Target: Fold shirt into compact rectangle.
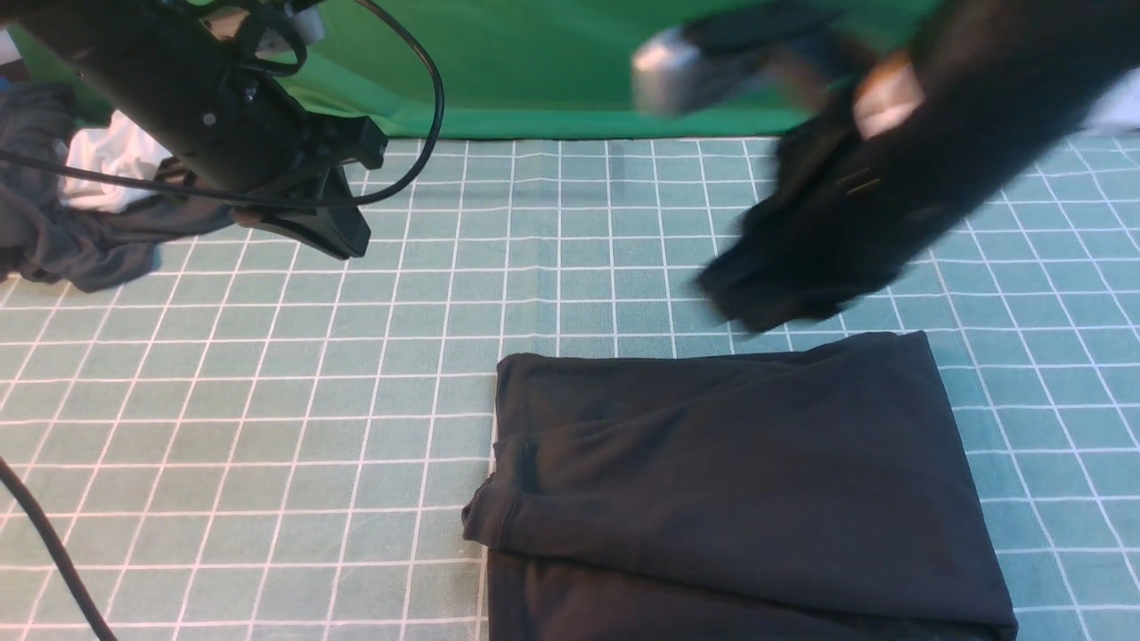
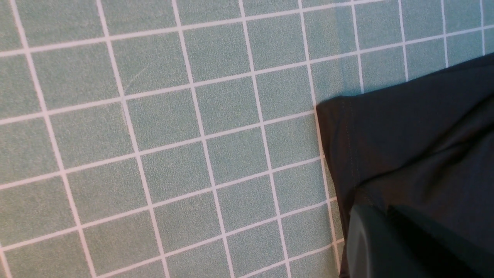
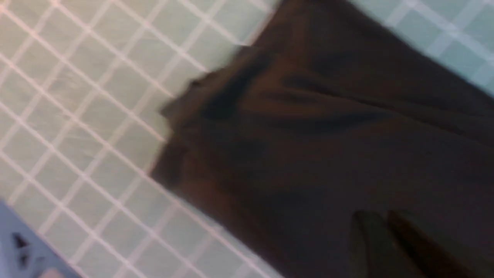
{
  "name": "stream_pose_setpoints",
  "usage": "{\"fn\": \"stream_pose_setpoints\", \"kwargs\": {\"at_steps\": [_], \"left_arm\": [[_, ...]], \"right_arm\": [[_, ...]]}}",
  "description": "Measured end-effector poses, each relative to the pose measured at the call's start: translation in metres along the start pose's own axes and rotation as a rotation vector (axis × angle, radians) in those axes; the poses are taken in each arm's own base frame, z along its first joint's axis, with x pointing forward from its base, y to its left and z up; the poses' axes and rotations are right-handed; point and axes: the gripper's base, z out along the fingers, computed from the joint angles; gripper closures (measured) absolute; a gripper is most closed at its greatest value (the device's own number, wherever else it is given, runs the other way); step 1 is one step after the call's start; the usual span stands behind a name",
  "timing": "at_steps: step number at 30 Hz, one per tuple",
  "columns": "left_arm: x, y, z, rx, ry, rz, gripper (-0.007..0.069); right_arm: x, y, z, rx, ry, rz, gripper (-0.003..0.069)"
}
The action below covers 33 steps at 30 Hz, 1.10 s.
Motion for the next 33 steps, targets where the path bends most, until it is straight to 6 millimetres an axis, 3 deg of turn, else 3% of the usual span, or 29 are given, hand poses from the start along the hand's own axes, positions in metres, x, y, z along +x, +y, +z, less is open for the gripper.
{"fn": "stream_pose_setpoints", "kwargs": {"at_steps": [5,6,10,14,17,21,22,26,28,31,33], "left_arm": [[0.000,0.000,0.000,-0.001,-0.003,0.000,0.0612],[0.000,0.000,0.000,-0.001,-0.003,0.000,0.0612],[0.000,0.000,0.000,-0.001,-0.004,0.000,0.0612],[-0.002,0.000,0.000,-0.003,-0.019,-0.002,0.0612],[-0.004,0.000,0.000,-0.003,-0.040,-0.023,0.0612],[-0.004,0.000,0.000,0.000,-0.049,-0.029,0.0612],[-0.004,0.000,0.000,0.000,-0.049,-0.029,0.0612],[-0.004,0.000,0.000,0.000,-0.049,-0.030,0.0612],[-0.004,0.000,0.000,0.000,-0.049,-0.030,0.0612],[-0.004,0.000,0.000,0.000,-0.049,-0.030,0.0612],[-0.004,0.000,0.000,0.000,-0.049,-0.026,0.0612]], "right_arm": [[0.026,-0.010,-0.079,0.104,-0.199,-0.019,0.0638],[0.038,-0.011,-0.103,0.127,-0.264,-0.023,0.0638],[0.080,-0.006,-0.167,0.155,-0.457,-0.037,0.0638],[0.128,-0.001,-0.209,0.167,-0.606,-0.061,0.0638],[0.171,-0.001,-0.223,0.180,-0.684,-0.076,0.0638],[0.216,-0.002,-0.216,0.195,-0.770,-0.110,0.0638],[0.219,-0.002,-0.218,0.195,-0.786,-0.112,0.0638],[0.257,-0.008,-0.174,0.193,-0.907,-0.120,0.0638],[0.263,-0.010,-0.154,0.184,-0.933,-0.108,0.0638],[0.264,-0.016,-0.101,0.158,-1.004,-0.096,0.0638],[0.261,-0.018,-0.081,0.143,-1.043,-0.092,0.0638]]}}
